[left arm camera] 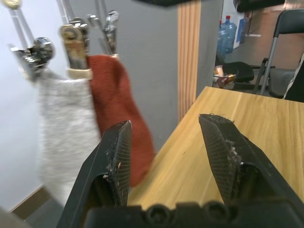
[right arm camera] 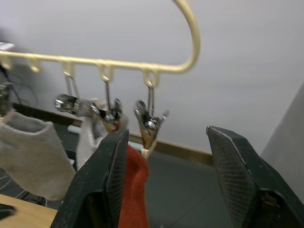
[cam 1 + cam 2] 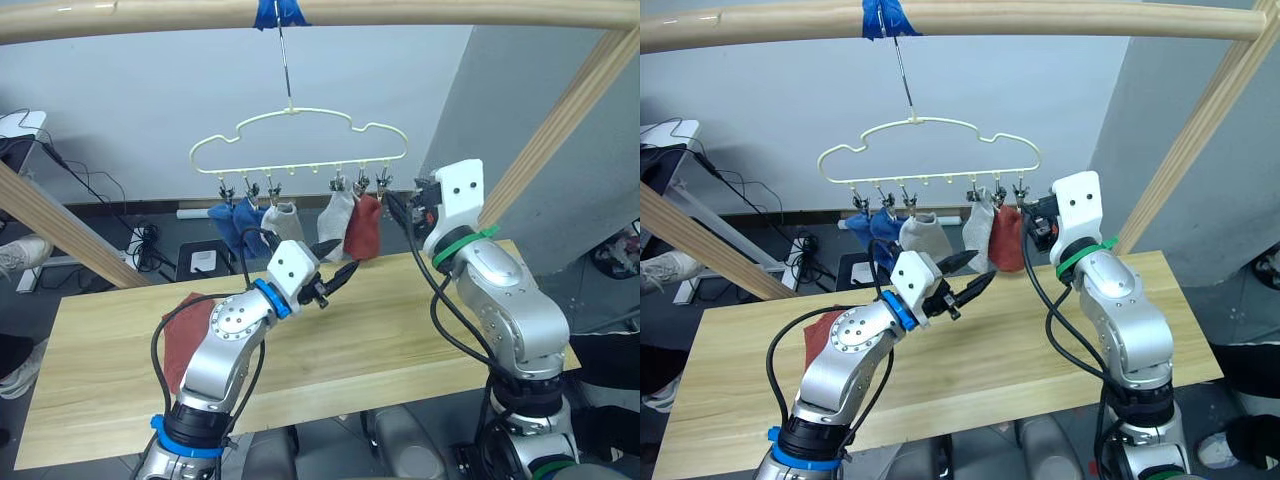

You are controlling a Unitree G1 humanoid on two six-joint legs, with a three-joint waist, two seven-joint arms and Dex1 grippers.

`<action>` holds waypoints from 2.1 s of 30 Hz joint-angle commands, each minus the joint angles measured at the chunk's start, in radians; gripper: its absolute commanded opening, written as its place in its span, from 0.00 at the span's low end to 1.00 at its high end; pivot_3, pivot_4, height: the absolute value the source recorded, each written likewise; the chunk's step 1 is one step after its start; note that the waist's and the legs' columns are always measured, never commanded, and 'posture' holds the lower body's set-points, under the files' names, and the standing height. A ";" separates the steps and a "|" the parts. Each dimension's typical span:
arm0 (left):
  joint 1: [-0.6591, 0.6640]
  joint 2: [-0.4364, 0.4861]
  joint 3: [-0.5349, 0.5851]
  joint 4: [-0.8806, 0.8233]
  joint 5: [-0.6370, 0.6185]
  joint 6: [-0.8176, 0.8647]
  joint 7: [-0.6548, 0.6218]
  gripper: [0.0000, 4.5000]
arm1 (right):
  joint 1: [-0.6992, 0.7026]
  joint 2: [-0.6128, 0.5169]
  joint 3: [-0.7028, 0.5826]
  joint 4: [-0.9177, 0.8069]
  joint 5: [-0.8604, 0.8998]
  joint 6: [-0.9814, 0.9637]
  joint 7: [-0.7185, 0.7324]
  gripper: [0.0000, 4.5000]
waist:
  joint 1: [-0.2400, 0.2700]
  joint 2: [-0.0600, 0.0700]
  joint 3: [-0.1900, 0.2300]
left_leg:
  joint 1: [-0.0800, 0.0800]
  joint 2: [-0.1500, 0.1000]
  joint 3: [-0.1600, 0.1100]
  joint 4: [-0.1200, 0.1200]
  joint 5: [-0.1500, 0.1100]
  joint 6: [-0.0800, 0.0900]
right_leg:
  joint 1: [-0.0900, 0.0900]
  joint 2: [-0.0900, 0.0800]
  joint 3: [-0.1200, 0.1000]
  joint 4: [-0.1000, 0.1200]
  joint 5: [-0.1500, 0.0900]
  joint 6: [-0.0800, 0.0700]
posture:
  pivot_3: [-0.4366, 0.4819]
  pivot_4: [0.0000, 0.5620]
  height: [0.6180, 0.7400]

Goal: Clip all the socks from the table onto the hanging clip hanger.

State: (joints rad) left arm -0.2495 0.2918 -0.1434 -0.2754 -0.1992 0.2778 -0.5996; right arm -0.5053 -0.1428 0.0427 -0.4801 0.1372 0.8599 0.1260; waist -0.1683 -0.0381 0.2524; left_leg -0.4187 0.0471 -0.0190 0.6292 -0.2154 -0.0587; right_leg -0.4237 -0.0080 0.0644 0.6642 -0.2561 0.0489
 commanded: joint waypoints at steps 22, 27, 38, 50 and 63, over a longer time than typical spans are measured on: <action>-0.067 0.045 0.045 -0.066 -0.084 0.033 -0.011 0.55 | -0.142 0.128 -0.008 0.282 -0.056 -0.199 -0.121 0.60 | 0.002 0.000 0.000 | 0.000 0.000 0.000 0.000 0.000 0.000 | 0.000 0.000 0.000 0.001 0.002 -0.003 | 0.26 0.37 1.00; -0.073 0.046 0.045 -0.058 -0.081 0.031 -0.010 0.55 | -0.155 0.176 -0.035 0.300 -0.045 -0.201 -0.170 0.60 | 0.002 0.000 0.000 | 0.000 0.000 0.000 0.000 0.000 0.000 | 0.000 0.000 0.000 0.001 0.003 -0.004 | 0.26 0.37 1.00; -0.079 0.054 0.049 -0.053 -0.080 0.034 -0.006 0.55 | -0.172 0.294 -0.060 0.280 -0.027 -0.165 -0.262 0.60 | 0.002 0.000 0.000 | 0.000 0.000 0.000 0.000 0.000 0.000 | 0.000 0.000 0.000 0.001 0.003 -0.005 | 0.26 0.38 1.00; -0.079 0.059 0.046 -0.047 -0.075 0.032 0.000 0.56 | -0.172 0.346 -0.044 0.248 -0.002 -0.149 -0.327 0.47 | 0.003 0.000 0.000 | 0.000 0.000 0.000 0.000 0.000 0.000 | 0.000 0.000 0.000 0.001 0.003 -0.005 | 0.26 0.38 1.00; -0.066 0.061 0.040 -0.048 -0.068 0.031 0.000 0.56 | -0.176 0.325 -0.004 0.259 0.023 -0.152 -0.314 0.33 | 0.003 0.000 0.000 | 0.000 0.000 0.000 0.000 0.000 0.000 | 0.000 0.000 0.000 0.001 0.003 -0.005 | 0.26 0.39 1.00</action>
State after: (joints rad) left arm -0.3190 0.3497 -0.1100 -0.3028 -0.2675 0.3228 -0.6003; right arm -0.6538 0.1338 0.0266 -0.1763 0.1461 0.7263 -0.1932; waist -0.1652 -0.0378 0.2522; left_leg -0.4189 0.0472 -0.0189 0.6296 -0.2154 -0.0587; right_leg -0.4238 -0.0082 0.0642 0.6655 -0.2529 0.0442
